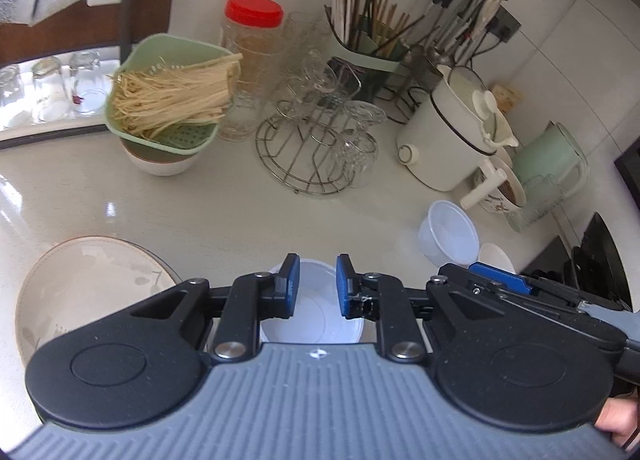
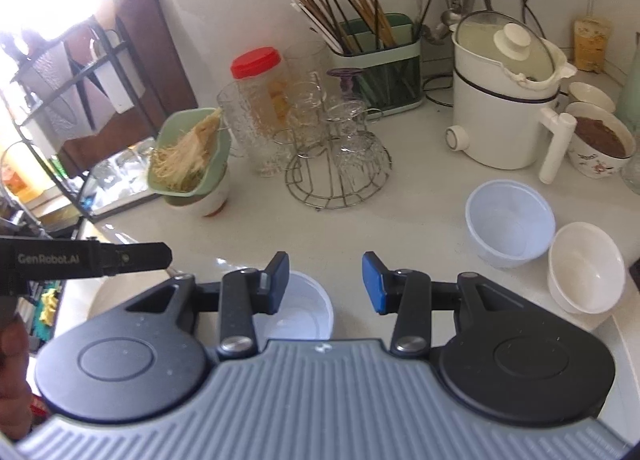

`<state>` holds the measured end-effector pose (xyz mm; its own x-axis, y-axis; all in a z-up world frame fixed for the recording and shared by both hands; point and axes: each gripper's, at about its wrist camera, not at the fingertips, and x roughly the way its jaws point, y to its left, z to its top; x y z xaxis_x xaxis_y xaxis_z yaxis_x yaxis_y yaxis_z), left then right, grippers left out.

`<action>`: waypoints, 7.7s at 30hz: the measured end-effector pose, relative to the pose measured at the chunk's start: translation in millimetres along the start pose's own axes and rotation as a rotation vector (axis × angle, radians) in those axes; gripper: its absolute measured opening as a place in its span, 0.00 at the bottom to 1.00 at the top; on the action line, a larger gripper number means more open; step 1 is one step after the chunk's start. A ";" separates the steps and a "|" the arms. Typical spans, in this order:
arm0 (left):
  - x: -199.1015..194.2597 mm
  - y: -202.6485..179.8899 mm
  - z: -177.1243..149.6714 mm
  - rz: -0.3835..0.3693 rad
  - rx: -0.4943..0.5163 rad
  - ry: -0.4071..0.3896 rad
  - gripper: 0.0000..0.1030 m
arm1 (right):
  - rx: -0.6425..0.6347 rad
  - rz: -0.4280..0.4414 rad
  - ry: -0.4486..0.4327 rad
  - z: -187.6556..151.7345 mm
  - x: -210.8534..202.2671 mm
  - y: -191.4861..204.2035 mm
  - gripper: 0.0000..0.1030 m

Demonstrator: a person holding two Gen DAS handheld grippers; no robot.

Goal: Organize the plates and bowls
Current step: 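Lower the pale-blue bowl onto the counter and open both grippers, then move both grippers to the white plastic bowl near the rice cooker, then close both grippers on the rim of the white plastic bowl, then carry the white plastic bowl with both grippers and lower it into the pale-blue bowl, then open both grippers and lift them off the nested bowls, then move both grippers toward the white ceramic bowl beside the stove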

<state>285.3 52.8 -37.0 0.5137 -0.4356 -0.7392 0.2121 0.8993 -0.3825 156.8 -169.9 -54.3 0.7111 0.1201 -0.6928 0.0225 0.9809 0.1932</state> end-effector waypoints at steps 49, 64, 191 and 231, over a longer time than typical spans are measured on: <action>193.9 -108.9 43.1 -0.226 0.102 0.248 0.22 | 0.264 -0.287 0.083 25.1 32.7 -145.7 0.41; 281.3 -148.8 56.2 -0.205 0.040 0.324 0.43 | 0.261 -0.276 0.163 58.6 107.7 -216.8 0.40; 43.1 -8.1 27.7 -0.056 0.051 0.171 0.47 | 0.195 -0.001 0.050 -10.2 13.3 0.2 0.41; 245.7 -252.0 62.2 -0.232 0.283 0.283 0.46 | 0.435 -0.281 -0.064 9.7 -8.5 -251.2 0.41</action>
<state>409.7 -278.3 -87.7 0.1869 -0.5853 -0.7890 0.5339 0.7347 -0.4186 152.0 -418.8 -90.2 0.6767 -0.1621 -0.7182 0.4991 0.8181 0.2857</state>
